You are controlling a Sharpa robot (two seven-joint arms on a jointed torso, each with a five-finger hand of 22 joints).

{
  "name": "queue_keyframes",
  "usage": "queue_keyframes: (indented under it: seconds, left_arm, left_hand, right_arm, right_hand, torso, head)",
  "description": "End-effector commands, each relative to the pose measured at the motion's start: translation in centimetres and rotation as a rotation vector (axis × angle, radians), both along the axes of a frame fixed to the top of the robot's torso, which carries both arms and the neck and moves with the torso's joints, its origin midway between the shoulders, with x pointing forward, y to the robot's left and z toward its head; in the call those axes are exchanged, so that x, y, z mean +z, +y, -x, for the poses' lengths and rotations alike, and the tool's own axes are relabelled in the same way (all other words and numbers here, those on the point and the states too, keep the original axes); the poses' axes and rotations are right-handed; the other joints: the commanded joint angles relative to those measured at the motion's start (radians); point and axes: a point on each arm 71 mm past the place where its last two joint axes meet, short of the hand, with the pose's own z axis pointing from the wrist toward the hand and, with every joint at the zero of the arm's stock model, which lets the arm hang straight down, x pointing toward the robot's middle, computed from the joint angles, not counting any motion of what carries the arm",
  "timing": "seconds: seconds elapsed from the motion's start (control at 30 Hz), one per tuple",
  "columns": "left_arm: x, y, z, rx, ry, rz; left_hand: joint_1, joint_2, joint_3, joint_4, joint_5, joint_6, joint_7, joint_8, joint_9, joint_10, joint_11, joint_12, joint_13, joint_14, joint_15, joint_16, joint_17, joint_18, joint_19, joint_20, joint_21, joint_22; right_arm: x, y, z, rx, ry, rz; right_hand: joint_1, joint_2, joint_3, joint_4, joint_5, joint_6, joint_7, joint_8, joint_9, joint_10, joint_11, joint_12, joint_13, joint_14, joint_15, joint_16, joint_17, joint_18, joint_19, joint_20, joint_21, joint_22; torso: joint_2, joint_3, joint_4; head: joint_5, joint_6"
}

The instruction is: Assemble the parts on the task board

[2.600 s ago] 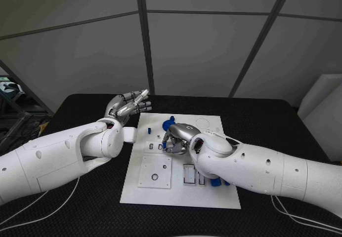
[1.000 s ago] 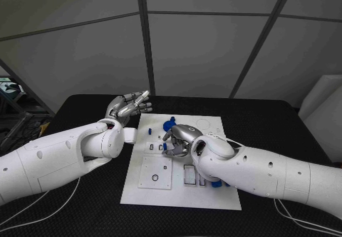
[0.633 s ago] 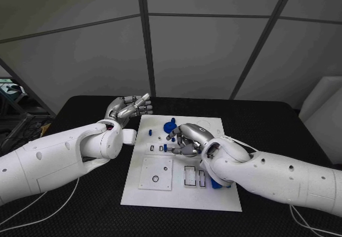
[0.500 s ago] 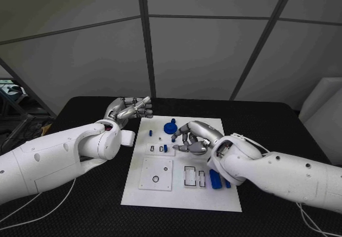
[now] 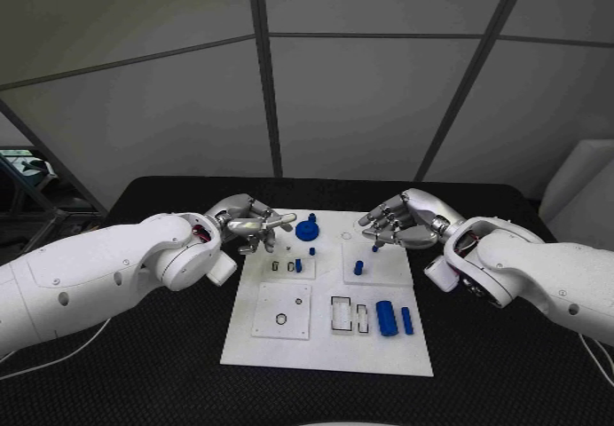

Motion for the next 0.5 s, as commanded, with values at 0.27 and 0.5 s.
queue_keyframes:
  seconds: [0.27,0.5]
  left_arm:
    - [-1.2,-1.2,-0.6,-0.081,0.063,-0.475]
    - [-1.8,-2.9,-1.4,-0.123,0.061,-0.574]
  left_hand:
    - [-0.033,0.058,-0.143,0.013,0.0,-0.094,-0.009,0.173,0.217,-0.079,-0.007,0.336,0.346,-0.001,-0.006,-0.036,0.095,-0.061,0.008,0.003,0.094,0.137]
    - [-0.046,0.069,-0.174,0.016,-0.002,-0.111,-0.013,0.208,0.269,-0.079,-0.007,0.357,0.369,0.001,-0.006,-0.047,0.114,-0.063,0.011,0.002,0.102,0.151]
  right_arm:
    - [0.5,-0.6,-0.6,-0.01,-0.031,-0.022]
    - [0.5,-0.6,-0.8,-0.026,-0.048,0.0]
  right_hand:
    - [-0.033,-0.008,-0.005,-0.022,0.008,0.001,0.017,-0.031,0.0,0.019,0.017,-0.075,-0.095,0.014,0.018,-0.137,-0.07,0.003,0.015,0.019,-0.1,-0.07]
    - [-0.04,-0.006,-0.007,-0.029,0.013,0.005,0.017,-0.037,0.0,0.027,0.017,-0.083,-0.115,0.03,0.018,-0.162,-0.084,0.004,0.03,0.02,-0.12,-0.086]
  torso:
    - [-0.013,0.0086,-0.0008]
    - [-0.01,0.0064,-0.0034]
  head:
    - [0.003,-0.008]
    - [0.007,-0.005]
